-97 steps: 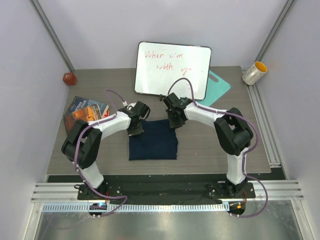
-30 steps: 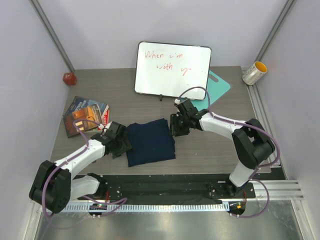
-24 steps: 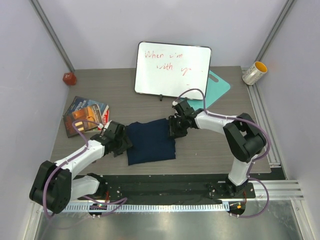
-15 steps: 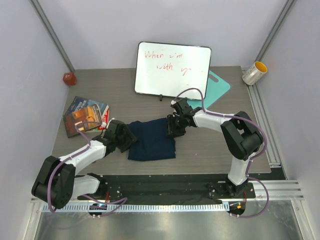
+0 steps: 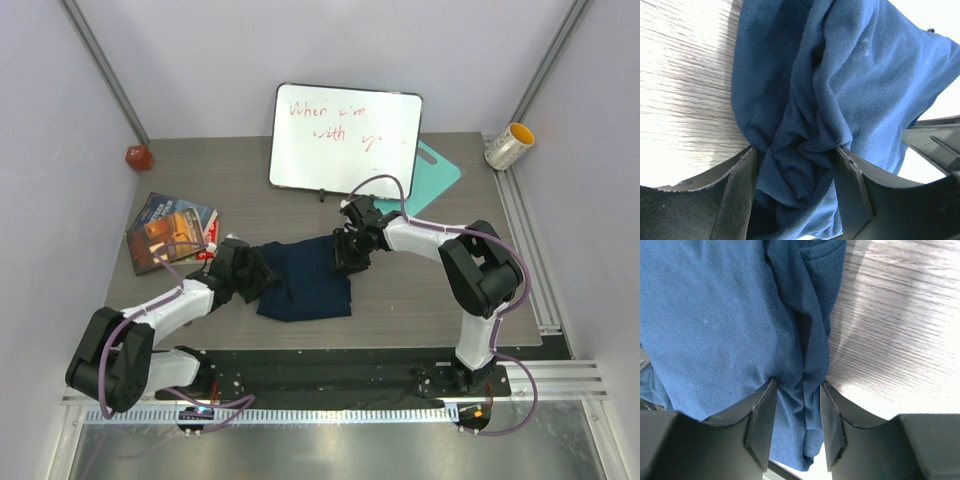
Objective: Fold and stack the t-shirts
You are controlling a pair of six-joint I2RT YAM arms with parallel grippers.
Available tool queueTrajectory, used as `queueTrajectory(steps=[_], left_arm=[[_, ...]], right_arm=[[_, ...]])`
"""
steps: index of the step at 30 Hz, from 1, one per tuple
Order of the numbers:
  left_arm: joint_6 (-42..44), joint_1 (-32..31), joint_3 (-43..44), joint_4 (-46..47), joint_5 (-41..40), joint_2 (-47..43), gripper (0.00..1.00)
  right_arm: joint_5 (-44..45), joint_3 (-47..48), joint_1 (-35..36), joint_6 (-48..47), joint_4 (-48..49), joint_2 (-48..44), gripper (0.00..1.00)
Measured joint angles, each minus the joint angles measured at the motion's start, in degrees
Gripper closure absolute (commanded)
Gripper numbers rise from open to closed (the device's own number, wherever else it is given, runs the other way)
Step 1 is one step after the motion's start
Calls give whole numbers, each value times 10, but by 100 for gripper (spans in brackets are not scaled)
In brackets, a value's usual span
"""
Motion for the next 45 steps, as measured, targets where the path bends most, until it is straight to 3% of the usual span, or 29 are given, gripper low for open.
queueTrajectory(steps=[5, 6, 8, 9, 10, 16, 27, 34, 45], left_arm=[[13, 0, 0, -12, -3, -13, 59], [14, 0, -2, -16, -5, -14, 72], [19, 0, -2, -27, -5, -16, 86], [20, 0, -3, -33, -5, -15, 98], [23, 0, -3, -38, -4, -16, 100], [25, -1, 15, -94, -15, -23, 100], [8, -2, 47, -326, -120, -153, 100], [-68, -4, 105, -496, -187, -211, 100], [-179, -4, 126, -646, -249, -205, 100]], right_arm=[[0, 0, 0, 0, -1, 0, 55], [0, 0, 0, 0, -1, 0, 55], [0, 1, 0, 0, -1, 0, 55], [1, 2, 0, 0, -2, 1, 55], [0, 3, 0, 0, -2, 2, 55], [3, 5, 1, 0, -5, 2, 55], [26, 6, -13, -3, -47, -17, 54], [27, 7, -41, -6, -66, -48, 54], [14, 10, -41, -13, -83, -49, 54]])
